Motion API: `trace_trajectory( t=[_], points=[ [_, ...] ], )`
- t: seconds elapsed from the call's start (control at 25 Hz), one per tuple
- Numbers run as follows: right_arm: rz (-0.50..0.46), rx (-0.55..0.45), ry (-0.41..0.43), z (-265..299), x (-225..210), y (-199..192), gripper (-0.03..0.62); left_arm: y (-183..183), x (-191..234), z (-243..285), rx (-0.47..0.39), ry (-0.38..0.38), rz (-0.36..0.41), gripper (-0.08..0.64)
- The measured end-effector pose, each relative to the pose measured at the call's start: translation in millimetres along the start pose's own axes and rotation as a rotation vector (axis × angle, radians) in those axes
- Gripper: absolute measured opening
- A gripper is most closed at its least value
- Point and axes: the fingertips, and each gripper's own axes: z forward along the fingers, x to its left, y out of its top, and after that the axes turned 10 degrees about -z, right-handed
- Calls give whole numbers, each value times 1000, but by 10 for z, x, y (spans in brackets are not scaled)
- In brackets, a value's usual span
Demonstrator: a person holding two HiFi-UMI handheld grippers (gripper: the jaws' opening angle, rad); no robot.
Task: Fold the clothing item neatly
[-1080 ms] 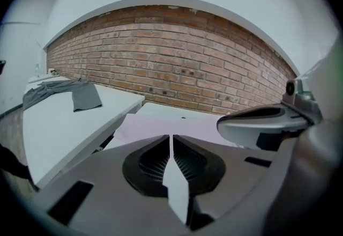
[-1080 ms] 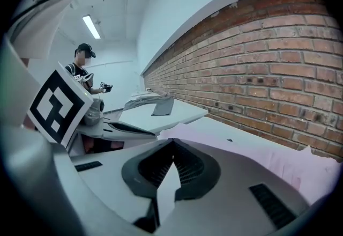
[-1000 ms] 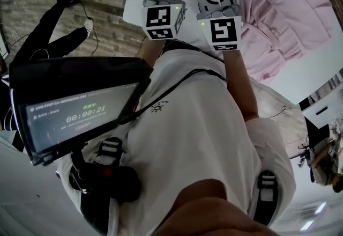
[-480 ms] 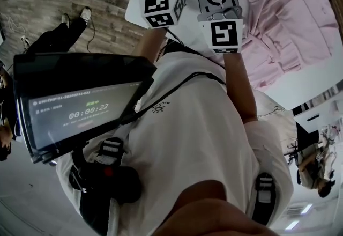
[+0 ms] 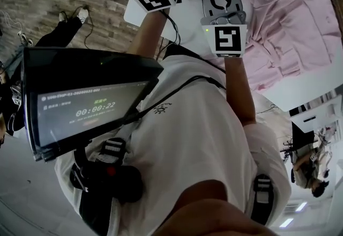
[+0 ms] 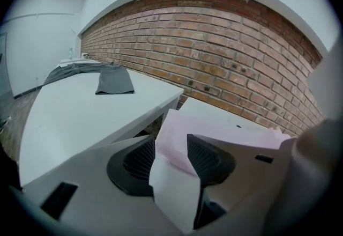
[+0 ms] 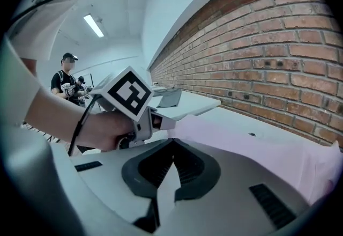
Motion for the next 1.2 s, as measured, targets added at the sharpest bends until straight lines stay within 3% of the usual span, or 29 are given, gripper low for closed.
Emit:
trace_trajectory(
  t=[0.44, 0.52, 0.6, 0.8, 1.0, 1.2],
  points=[
    [19, 5, -20, 20, -112, -49, 3, -124, 109, 142, 82, 67, -13, 160],
    [10, 2, -20, 25, -92, 26, 3, -58, 178, 118, 83, 82, -17, 58],
    [-3, -3, -22, 21, -90, 76, 3, -18, 208, 93, 85, 85, -11, 32],
    [17, 2, -54, -21, -176, 74, 3, 67, 101, 45, 56, 41, 0, 17],
    [14, 5, -71, -98, -195, 51, 3, 173, -254, -130, 11, -47, 93, 15],
    [8, 10, -96, -304, -258, -28, 3, 41, -698, -341, 2, -117, 171, 16]
  ],
)
